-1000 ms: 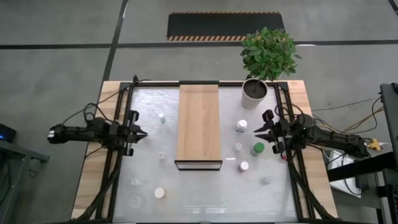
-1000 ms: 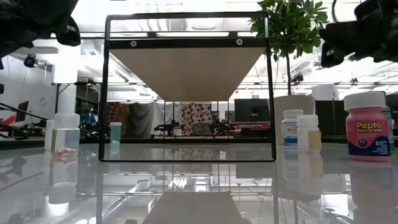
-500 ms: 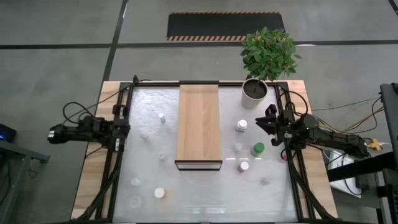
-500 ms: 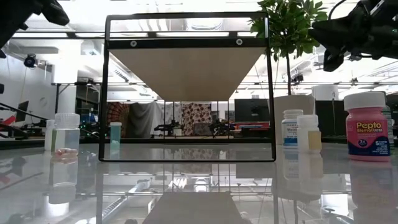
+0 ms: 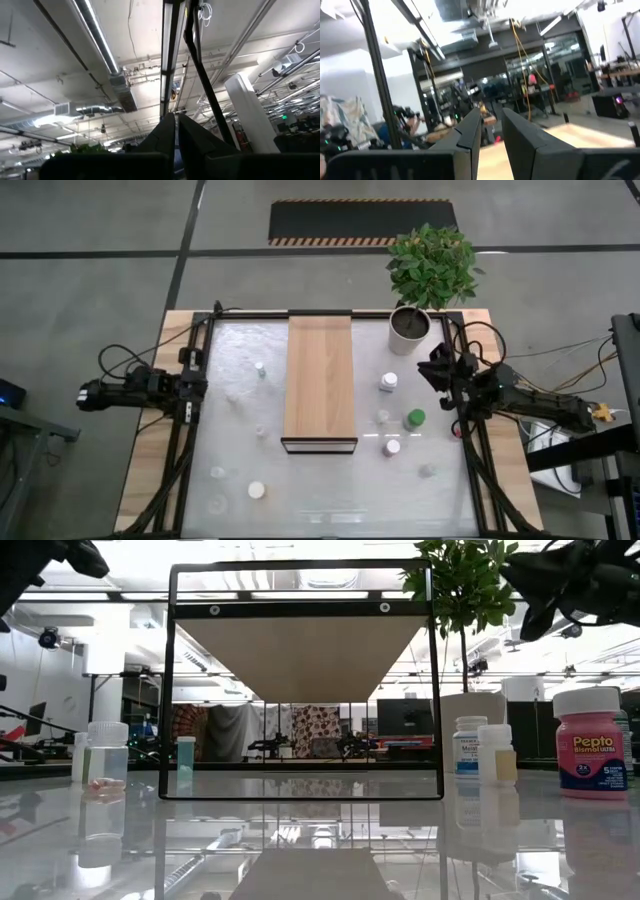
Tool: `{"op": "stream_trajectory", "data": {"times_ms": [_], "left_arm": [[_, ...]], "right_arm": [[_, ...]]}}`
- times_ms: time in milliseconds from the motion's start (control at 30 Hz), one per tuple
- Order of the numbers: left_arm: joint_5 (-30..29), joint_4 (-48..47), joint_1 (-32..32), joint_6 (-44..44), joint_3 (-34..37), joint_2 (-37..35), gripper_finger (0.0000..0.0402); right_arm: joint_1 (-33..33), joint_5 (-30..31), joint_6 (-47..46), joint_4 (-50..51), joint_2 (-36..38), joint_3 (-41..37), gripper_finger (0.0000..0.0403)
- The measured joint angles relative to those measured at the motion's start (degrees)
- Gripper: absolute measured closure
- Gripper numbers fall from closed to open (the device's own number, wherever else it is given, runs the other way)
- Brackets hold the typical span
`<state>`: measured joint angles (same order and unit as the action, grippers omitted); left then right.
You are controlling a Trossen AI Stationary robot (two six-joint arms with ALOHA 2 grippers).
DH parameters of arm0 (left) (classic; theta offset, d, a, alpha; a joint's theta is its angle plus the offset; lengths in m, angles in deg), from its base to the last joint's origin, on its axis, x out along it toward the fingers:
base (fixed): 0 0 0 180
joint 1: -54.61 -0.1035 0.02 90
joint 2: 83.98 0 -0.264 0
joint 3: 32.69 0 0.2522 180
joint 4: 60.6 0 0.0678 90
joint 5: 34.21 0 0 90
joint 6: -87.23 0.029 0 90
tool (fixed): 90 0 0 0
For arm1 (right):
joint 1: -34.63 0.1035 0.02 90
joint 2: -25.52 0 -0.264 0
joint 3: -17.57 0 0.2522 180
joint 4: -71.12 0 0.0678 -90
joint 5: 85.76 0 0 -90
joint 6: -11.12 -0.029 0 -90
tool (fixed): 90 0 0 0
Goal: Pick and place medicine bottles onto shelf by color
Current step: Put the blue pill bottle on the shelf
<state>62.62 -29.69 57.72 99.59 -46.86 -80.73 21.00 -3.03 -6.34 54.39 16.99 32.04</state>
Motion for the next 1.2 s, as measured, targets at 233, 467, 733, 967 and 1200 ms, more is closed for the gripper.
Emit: {"op": "stream_trajectory", "data": {"times_ms": [233, 467, 733, 967, 1200], "left_arm": [[-0.4, 0.9, 0.0, 3.4, 0.0, 1.2, 0.0398], [-6.5, 6.3, 0.0, 5.2, -0.3, 1.5, 0.0398], [-7.2, 6.9, 0.0, 4.5, -0.1, 2.0, 0.0398], [-7.2, 6.9, 0.0, 4.5, -0.1, 2.0, 0.0398], [-7.2, 6.9, 0.0, 4.3, -0.1, 2.0, 0.0398]], "right_arm": [[0.0, -1.1, 3.2, 0.1, -5.6, 5.5, 0.0335], [0.2, -2.2, 4.5, 8.8, -13.6, 12.7, 0.0335], [1.3, -1.6, 4.6, 43.2, -21.6, 27.8, 0.0335], [1.3, 1.4, 9.2, 59.3, -28.2, 35.9, 0.0335], [1.2, 1.4, 12.2, 60.3, -33.9, 36.0, 0.0314]]}}
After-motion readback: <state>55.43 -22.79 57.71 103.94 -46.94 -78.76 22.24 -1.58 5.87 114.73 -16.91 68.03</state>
